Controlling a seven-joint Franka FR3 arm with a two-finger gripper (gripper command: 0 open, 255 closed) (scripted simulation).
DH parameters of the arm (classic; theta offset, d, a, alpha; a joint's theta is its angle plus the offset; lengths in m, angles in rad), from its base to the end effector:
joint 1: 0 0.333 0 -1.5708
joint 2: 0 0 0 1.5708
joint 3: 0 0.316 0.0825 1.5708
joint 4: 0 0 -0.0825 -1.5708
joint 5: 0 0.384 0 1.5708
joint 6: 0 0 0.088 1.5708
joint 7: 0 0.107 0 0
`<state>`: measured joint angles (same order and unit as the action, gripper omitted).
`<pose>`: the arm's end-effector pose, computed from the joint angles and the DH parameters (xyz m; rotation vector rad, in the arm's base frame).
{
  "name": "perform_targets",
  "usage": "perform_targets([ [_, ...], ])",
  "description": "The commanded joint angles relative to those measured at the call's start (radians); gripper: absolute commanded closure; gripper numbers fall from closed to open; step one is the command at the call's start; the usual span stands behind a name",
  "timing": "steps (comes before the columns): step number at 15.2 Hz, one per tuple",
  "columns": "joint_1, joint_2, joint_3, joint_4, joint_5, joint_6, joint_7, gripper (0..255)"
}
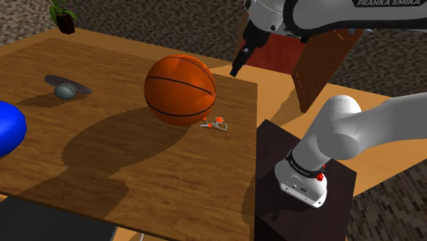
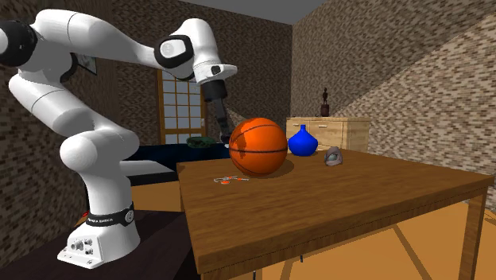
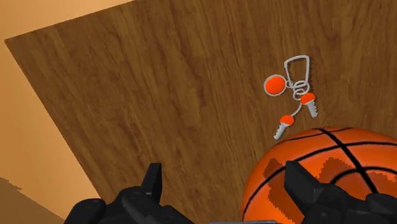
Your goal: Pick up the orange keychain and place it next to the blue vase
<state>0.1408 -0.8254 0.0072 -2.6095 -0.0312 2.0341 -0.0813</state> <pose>0.3249 0.0469 0.5254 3.0686 0.3670 0.3898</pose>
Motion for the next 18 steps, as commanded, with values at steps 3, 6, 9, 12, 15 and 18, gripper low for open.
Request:
perform_targets([
  [3, 0.070, -0.006, 0.004, -0.118, 0.037, 0.145, -0.052, 0],
  [6, 0.129, 0.004, 0.007, -0.199, 0.066, 0.259, -0.092, 0],
  [9, 0.193, 0.029, 0.007, -0.273, 0.097, 0.381, -0.134, 0],
  [12, 0.266, 0.075, 0.005, -0.337, 0.130, 0.514, -0.178, 0],
  [15, 0.305, 0.123, 0.000, -0.365, 0.148, 0.601, -0.200, 0],
  [18, 0.313, 0.187, -0.002, -0.369, 0.155, 0.669, -0.205, 0],
])
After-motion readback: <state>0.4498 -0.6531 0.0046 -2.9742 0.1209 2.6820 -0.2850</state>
